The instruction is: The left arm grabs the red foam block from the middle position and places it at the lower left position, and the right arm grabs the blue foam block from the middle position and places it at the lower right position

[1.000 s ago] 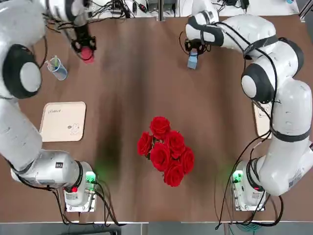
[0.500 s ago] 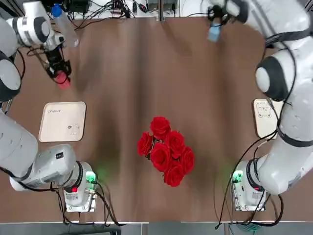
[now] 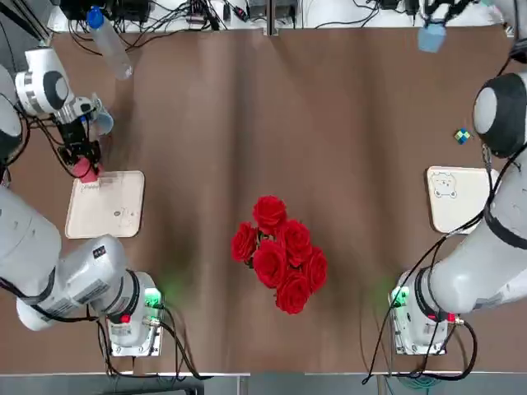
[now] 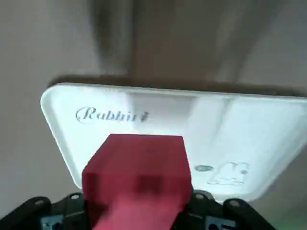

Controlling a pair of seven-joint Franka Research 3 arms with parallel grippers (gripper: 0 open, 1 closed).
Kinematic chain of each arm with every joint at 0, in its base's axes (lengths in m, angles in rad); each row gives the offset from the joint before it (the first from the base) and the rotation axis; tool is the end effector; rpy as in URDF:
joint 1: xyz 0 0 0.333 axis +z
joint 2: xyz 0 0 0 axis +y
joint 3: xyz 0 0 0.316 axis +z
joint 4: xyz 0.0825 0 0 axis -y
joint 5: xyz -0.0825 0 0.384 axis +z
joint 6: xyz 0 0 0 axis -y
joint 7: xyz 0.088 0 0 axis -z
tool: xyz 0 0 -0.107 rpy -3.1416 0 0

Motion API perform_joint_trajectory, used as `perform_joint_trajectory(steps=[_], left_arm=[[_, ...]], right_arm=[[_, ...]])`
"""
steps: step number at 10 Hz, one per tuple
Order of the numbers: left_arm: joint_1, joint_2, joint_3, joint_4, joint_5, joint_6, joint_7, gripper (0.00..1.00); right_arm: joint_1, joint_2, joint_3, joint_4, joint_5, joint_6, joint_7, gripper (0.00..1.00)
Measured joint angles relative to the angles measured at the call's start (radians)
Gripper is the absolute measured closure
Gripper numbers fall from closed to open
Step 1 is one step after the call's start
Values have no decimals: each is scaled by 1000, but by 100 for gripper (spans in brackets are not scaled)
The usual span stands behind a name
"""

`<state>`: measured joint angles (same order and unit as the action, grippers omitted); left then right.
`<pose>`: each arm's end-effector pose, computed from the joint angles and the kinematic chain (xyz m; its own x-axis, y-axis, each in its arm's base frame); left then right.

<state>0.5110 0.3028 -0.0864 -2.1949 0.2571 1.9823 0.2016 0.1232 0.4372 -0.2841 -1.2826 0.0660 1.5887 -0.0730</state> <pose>0.4449 0.2176 0.2174 0.8569 0.0544 -0.5126 0.0479 -0.9985 -0.0258 0.6688 -0.0639 0.5000 0.9901 -0.0764 -0.1180 -0.0715 -0.9964 0.0450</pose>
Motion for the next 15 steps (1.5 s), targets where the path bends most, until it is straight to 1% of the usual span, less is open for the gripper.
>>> perform_joint_trajectory(steps=[2, 5, 7, 8, 9, 11, 12, 13, 14, 15], left_arm=[[10, 54, -1, -23, 44, 61, 2, 37], [22, 75, -2, -27, 63, 64, 9, 37], [22, 67, -5, -25, 64, 60, 16, 11], [22, 57, -10, -24, 66, 47, 32, 0], [23, 36, -26, -17, 66, 1, 53, 0], [22, -35, -85, 28, 66, -131, 56, 0], [22, -73, -108, 60, 31, -164, 45, 0], [22, -108, -123, 100, -31, -178, 34, 0], [22, -130, -133, 150, -90, -192, 24, 0], [23, -141, -157, 206, -132, -222, -18, 0]], right_arm=[[-100, -1, 0, 1, -9, -48, -199, 47], [-198, -1, 0, -7, -59, -43, -384, 46], [-273, 1, 2, -35, -68, 11, -526, 46], [-312, 1, 2, -45, -68, 28, -590, 46], [-338, 2, 2, -47, -68, 33, -632, 46], [-365, 2, 3, -53, -68, 39, -663, 46], [-373, -2, 3, -81, -68, 77, -665, 46], [-381, -18, 3, -149, -68, 158, -665, 46], [-392, -46, 3, -256, -68, 254, -665, 46], [-406, -83, 2, -377, -68, 340, -666, 46]])
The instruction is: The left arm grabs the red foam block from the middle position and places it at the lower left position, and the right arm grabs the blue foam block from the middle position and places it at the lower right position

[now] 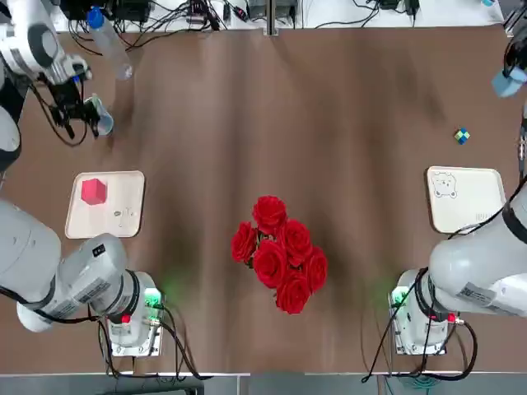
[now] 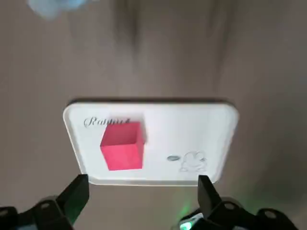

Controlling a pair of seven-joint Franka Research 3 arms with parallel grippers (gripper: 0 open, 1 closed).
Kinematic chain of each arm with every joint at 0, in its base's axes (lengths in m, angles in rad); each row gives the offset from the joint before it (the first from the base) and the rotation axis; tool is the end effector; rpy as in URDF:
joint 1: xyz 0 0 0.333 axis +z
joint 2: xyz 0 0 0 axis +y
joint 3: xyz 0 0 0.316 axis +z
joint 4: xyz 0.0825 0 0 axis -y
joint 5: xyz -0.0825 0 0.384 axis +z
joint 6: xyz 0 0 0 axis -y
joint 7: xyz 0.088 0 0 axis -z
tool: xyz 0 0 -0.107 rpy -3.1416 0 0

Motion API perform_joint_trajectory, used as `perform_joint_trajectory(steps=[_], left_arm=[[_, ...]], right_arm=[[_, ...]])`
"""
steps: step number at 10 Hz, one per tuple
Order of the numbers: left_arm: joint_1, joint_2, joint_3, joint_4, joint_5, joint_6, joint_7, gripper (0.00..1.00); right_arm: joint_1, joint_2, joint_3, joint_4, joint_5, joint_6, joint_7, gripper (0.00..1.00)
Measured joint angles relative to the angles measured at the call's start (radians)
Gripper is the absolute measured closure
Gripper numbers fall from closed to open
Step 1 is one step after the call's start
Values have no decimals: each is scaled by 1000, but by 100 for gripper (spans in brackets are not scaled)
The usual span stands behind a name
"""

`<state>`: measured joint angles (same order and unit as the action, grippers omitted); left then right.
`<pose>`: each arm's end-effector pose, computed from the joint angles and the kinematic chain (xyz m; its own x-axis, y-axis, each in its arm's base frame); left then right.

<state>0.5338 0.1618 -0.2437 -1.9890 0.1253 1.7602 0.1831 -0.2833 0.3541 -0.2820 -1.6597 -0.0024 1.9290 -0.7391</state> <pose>0.5131 0.1676 0.3604 0.9227 0.0500 -0.3822 0.0555 -0.9985 0.0034 0.5556 -0.3316 0.4047 0.9756 0.1840 -0.1194 0.1882 -0.9818 0.0247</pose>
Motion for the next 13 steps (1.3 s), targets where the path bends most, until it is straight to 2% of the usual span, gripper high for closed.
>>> perform_joint_trajectory(steps=[2, 3, 5, 8, 10, 13], left_arm=[[-2, -6, -112, 132, -22, -49, -190, 0], [-9, -7, -169, 193, -22, -56, -255, 0], [-25, -3, -214, 305, -21, -83, -283, 0], [-61, 7, -225, 411, -38, -142, -283, 0], [-149, -12, -209, 443, -41, -172, -285, 0], [-278, -81, -92, 450, -121, -197, -286, 0]], right_arm=[[-21, -75, 0, -208, 0, 107, -3, 44], [-26, -103, -3, -280, 0, 120, -3, 44], [-34, -145, -30, -401, -1, 140, -25, 44], [-40, -179, -87, -582, -1, 287, -118, 44], [-47, -179, -130, -657, -2, 334, -188, 42], [-50, -181, -164, -727, -2, 359, -230, 41]])
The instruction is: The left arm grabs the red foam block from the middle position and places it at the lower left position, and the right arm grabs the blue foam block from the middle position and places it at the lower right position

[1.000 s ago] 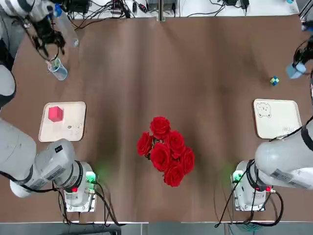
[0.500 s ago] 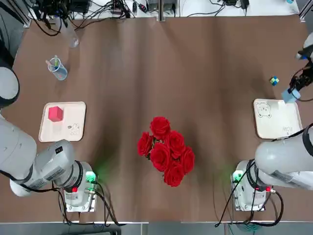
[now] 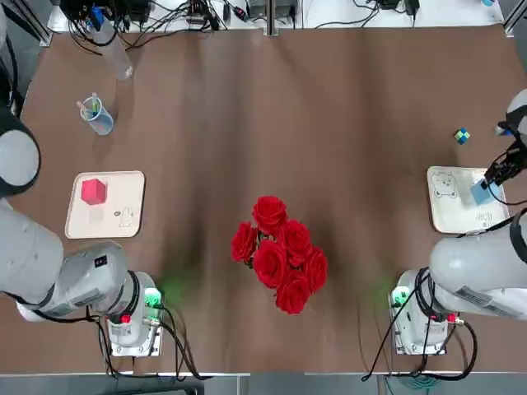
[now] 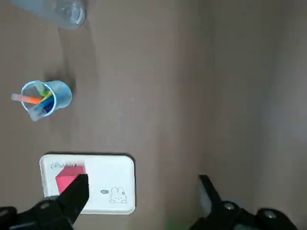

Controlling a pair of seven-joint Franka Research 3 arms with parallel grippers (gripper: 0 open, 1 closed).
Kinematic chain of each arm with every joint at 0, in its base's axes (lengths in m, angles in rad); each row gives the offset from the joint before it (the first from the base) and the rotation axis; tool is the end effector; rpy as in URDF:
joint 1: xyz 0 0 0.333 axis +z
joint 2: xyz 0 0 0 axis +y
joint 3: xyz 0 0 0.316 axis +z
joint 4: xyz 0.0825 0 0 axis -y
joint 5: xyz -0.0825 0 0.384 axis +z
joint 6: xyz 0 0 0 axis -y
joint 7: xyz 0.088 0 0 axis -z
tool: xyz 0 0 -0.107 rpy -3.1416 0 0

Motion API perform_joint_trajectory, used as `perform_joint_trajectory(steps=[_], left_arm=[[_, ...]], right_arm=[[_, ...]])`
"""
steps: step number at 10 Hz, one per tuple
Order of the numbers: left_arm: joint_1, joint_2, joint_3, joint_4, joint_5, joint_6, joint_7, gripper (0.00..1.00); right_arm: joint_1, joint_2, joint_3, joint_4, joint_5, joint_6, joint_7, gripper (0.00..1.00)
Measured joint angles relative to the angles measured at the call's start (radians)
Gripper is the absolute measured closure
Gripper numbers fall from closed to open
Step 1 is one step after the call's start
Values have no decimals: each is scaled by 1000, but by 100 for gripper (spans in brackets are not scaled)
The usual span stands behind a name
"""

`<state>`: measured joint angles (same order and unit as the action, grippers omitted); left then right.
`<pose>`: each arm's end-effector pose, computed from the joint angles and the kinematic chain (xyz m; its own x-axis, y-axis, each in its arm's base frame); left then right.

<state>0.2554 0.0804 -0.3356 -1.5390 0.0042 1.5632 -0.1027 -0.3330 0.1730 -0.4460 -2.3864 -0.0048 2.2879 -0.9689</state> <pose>0.5746 -0.0382 0.5958 0.9983 0.0223 -0.0537 0.0232 -0.9996 0.0168 0.3338 -0.3359 0.2362 0.9576 0.2015 -0.2059 0.1692 -0.9719 -0.1639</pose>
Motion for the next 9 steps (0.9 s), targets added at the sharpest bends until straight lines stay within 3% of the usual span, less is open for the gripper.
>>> perform_joint_trajectory(steps=[2, 3, 5, 7, 9], left_arm=[[-182, -33, 180, 0, -11, -10, 2, 0], [-245, -43, 233, -1, -11, -16, -2, 0], [-259, -49, 244, -6, -11, -17, -16, 0], [-259, -46, 245, -9, -11, -17, -16, 0], [-259, -45, 245, -9, -11, -17, -15, 0]], right_arm=[[-5, 0, -21, -22, -1, 43, -49, 36], [-12, 0, -25, -22, -1, 50, -62, 30], [-14, 0, -25, -22, -1, 55, -66, 3], [-12, -3, -21, -1, -1, 53, -69, 0], [38, -17, -9, 137, -2, -93, -68, 0]])
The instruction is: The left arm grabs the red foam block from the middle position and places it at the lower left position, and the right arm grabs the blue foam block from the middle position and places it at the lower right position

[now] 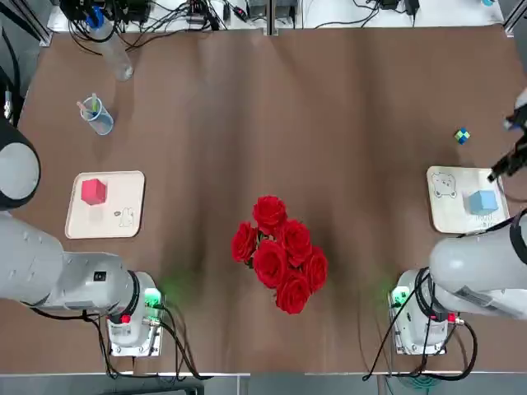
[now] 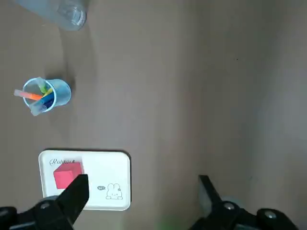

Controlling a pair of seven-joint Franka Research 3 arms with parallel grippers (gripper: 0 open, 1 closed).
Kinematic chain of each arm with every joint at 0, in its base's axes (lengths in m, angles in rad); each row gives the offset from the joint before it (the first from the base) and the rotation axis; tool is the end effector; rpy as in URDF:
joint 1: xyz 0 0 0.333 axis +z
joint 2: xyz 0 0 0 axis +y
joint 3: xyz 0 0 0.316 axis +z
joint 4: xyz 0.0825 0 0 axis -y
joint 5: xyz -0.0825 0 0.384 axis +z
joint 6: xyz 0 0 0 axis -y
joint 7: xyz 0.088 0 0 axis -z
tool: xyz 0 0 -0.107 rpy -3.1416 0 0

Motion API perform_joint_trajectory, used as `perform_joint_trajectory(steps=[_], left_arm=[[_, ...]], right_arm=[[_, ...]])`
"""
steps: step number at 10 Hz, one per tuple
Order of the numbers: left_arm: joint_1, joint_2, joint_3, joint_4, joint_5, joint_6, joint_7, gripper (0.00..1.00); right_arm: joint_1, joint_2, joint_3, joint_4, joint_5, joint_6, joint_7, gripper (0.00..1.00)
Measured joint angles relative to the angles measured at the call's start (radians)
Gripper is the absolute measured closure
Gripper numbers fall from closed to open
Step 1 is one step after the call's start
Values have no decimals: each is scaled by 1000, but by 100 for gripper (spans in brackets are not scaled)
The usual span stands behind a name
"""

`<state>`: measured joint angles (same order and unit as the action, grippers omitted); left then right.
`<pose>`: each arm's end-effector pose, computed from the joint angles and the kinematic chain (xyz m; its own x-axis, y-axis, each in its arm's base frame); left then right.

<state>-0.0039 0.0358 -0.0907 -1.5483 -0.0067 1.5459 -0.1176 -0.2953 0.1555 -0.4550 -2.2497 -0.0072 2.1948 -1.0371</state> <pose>0.5601 -0.0529 0.6130 0.9990 0.0228 -0.0389 0.0231 -0.9997 0.0054 0.3754 -0.3511 0.2884 0.9427 0.2920 -0.1612 0.2731 -0.9532 -0.1294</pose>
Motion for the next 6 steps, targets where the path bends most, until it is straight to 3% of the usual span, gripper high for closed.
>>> perform_joint_trajectory(steps=[2, 3, 4, 6], left_arm=[[-3, 10, 0, -1, 5, 0, 1, 0], [-5, 14, 0, -2, 5, 0, 1, 0], [-7, 15, 0, -3, 6, 0, 2, 0], [-12, 15, -1, -3, 6, 0, 2, 0]], right_arm=[[94, -13, 7, 235, 0, -221, 53, 0], [147, -16, 16, 318, 0, -265, 104, 0], [192, -16, 40, 385, 0, -296, 170, 0], [222, -16, 140, 525, 0, -385, 332, 0]])
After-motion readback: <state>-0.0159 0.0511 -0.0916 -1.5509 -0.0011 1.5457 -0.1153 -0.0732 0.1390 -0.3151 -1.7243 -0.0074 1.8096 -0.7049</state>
